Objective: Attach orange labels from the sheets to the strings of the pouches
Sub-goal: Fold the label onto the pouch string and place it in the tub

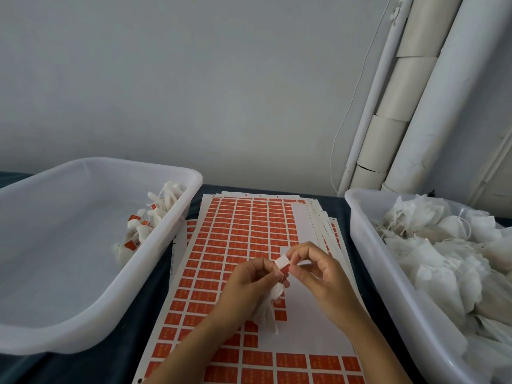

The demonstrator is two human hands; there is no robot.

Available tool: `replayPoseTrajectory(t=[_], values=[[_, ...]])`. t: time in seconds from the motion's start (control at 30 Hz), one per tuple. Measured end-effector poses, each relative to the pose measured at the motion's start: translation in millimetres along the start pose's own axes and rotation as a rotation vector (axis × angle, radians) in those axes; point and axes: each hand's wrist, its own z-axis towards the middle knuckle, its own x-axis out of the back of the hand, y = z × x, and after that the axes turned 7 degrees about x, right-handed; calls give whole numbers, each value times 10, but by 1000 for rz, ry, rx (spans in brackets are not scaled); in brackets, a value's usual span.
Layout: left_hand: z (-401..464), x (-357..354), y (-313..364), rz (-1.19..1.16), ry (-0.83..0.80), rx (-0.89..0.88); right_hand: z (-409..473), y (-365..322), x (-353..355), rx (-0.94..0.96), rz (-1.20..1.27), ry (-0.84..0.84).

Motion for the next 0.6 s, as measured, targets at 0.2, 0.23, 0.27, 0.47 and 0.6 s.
replayPoseTrajectory(t=[0.2,0.23,0.27,0.47,0.6], values=[[8,0,-24,164,16,-90,-20,-19,-94,-13,19,65],[14,1,-30,181,23,-96,-22,-24,-107,-17,24,74],[20,3,-37,197,29,-103,-21,-28,-118,-22,30,82],[26,11,-51,206,-6,-123,-28,-39,-177,-46,76,118],[6,15,-39,110,-66,-132,-33,-39,-170,-46,94,110]])
